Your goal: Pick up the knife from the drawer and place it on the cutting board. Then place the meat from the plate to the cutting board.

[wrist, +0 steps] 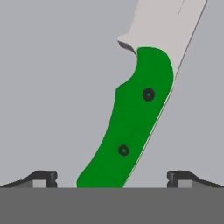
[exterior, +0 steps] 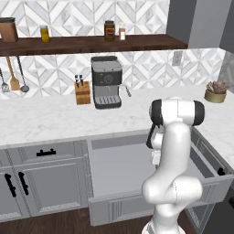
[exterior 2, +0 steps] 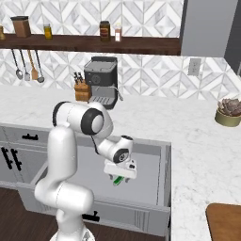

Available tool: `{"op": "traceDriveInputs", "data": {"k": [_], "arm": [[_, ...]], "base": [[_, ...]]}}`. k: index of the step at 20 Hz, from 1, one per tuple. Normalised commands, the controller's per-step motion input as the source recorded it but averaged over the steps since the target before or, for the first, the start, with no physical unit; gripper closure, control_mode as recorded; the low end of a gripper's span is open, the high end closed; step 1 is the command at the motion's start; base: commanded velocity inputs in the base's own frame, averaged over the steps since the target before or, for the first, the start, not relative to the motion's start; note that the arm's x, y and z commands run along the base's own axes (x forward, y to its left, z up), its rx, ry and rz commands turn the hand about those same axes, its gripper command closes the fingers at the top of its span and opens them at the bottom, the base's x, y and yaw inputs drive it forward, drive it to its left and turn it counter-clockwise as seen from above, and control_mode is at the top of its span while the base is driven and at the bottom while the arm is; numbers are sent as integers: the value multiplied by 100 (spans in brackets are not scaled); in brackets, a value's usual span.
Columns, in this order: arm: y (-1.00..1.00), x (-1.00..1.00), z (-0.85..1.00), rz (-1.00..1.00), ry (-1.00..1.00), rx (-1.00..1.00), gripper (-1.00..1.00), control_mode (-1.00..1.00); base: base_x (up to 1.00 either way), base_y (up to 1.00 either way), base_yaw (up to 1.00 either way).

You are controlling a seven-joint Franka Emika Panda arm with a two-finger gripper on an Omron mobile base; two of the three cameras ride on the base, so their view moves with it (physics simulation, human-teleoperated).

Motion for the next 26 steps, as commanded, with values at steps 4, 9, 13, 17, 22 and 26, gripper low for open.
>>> {"op": "traceDriveInputs", "data": {"k": [4, 9, 13, 17, 22, 26], "arm": [[0, 0, -21, 0, 0, 0, -100, -100], [1, 1, -17, 0, 0, 0, -100, -100], [2, 0, -14, 0, 0, 0, 100, -100], [10, 0, -11, 0, 0, 0, 100, -100], [17, -1, -1, 0, 0, 0, 100, -100], [3, -27, 12, 5, -4, 0, 100, -100]], "base": [[0, 0, 0], [0, 0, 0], [0, 0, 0], [0, 0, 0], [0, 0, 0], [0, 0, 0]]}}
